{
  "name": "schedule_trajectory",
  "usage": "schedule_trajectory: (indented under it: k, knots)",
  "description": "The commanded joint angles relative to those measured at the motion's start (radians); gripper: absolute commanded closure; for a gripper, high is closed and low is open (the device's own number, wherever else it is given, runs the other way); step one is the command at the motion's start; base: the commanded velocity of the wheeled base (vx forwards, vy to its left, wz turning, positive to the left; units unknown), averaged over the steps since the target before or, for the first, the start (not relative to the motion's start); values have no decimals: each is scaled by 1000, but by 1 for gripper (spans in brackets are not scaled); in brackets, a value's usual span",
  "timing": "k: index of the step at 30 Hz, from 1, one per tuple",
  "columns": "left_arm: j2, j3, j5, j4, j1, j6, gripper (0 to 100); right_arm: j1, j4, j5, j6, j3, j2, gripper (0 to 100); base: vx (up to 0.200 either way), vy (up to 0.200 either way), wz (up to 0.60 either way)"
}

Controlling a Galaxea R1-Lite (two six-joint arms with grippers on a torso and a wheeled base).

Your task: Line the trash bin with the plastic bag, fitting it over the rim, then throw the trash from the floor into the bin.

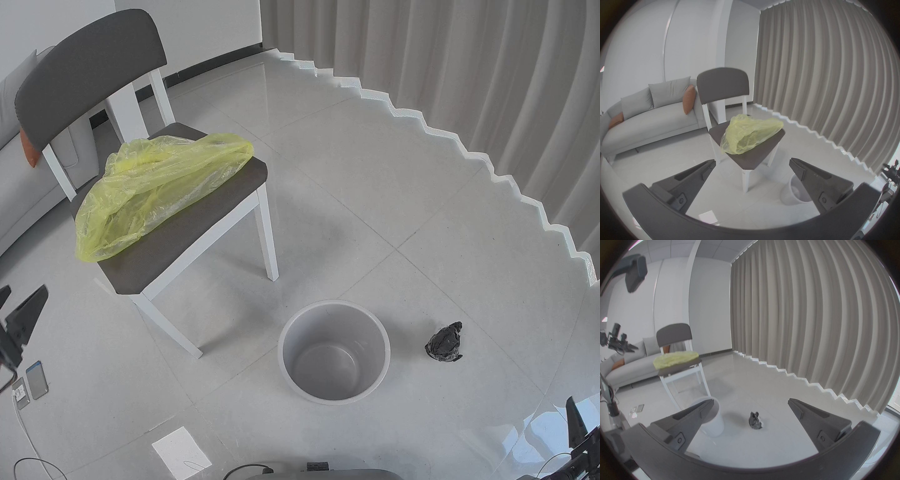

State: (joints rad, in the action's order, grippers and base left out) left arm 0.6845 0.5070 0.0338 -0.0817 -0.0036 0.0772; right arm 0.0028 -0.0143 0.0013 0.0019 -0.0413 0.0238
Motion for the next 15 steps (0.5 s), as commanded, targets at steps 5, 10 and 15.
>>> schedule_trajectory:
  k: [5, 10, 15]
  knots:
    - [803, 403, -229, -112, -1, -90, 0, -3, -35, 13, 101, -465, 461, 0, 0, 0, 0]
    - [946, 525, -292, -110, 5, -94, 0, -1, -35, 16, 99, -652, 599, 0, 0, 0, 0]
    - [1050, 611, -334, -109, 24, -94, 0, -1, -30, 26, 98, -713, 620, 0, 0, 0, 0]
